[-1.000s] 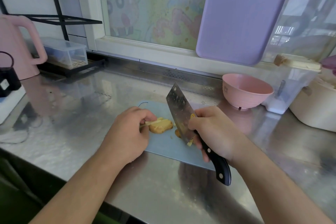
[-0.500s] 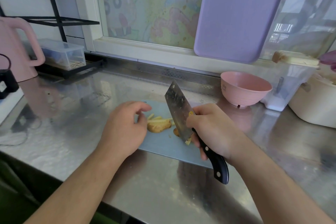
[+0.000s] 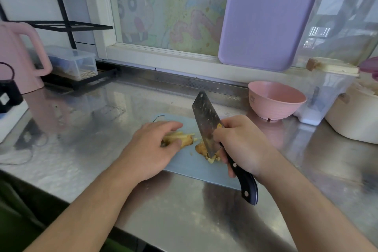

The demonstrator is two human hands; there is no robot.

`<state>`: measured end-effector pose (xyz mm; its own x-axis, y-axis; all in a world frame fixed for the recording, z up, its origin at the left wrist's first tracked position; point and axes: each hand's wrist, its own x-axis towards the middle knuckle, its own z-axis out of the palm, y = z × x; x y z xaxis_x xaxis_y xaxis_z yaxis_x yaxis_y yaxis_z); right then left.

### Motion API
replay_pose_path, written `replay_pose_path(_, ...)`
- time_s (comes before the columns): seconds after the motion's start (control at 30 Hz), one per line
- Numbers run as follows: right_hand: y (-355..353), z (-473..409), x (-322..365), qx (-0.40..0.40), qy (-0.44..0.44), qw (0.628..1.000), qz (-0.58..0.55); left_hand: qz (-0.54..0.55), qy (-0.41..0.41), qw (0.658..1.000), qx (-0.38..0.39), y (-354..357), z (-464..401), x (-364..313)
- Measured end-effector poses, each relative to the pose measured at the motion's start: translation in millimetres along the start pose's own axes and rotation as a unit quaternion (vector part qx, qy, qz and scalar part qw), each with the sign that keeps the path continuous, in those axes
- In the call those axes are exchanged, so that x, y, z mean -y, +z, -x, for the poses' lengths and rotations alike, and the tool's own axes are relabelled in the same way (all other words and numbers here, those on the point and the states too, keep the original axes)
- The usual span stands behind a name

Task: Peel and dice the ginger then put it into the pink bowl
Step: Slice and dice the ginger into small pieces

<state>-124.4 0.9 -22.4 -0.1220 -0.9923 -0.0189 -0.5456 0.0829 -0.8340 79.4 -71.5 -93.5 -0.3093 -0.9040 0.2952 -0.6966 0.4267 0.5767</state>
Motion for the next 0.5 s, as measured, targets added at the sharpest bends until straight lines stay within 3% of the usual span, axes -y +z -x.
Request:
replay_pose_path(0.1,0.5,-1.7,-2.0,-0.004,0.000,1.000,0.014,-0.034,0.046,0.998,-0.017,0.9,0.3,-1.7)
replay_pose_path(0.37,1.9,1.6,2.1,0.008,0.007,1.000,-0.002,-0.043,0.056,0.997,-0.026,0.4,2.0,-3.2)
replay_pose_path(0.5,3.0,3.6,4.9,0.015,0.007,1.000,0.002,-0.074,0.072,0.994,0.018,2.2,4.0,-5.9)
